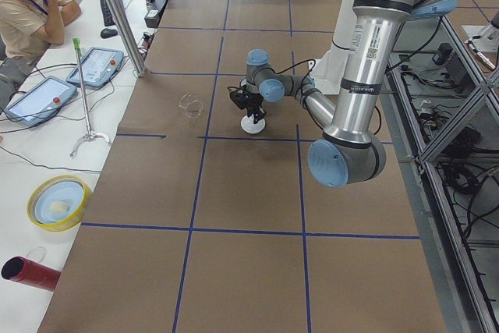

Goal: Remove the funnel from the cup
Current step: 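Move the left gripper to the white lid and grasp its knob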

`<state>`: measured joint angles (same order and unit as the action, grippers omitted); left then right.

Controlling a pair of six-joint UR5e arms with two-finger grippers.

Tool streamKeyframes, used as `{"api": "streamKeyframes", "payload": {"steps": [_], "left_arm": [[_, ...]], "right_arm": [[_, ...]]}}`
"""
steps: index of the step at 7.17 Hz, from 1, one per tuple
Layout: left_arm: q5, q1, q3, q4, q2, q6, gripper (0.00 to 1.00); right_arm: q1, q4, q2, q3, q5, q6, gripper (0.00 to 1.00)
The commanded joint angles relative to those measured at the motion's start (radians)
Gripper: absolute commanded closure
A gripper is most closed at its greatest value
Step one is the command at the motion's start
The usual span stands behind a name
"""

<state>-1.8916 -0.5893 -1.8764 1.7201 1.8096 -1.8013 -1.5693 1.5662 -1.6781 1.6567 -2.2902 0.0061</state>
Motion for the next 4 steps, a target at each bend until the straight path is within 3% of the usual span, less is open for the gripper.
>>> {"api": "streamKeyframes", "payload": {"steps": [1, 4], "left_arm": [[-0.026, -0.007, -0.026, -0.013, 0.008, -0.021, 1.0], [-0.026, -0.081, -0.197, -0.212, 0.058, -0.021, 1.0]], "right_arm": [[0.0, 0.0, 0.0, 0.0, 0.0, 0.0, 0.0], [0.0, 0.0, 0.0, 0.0, 0.0, 0.0, 0.0]]}}
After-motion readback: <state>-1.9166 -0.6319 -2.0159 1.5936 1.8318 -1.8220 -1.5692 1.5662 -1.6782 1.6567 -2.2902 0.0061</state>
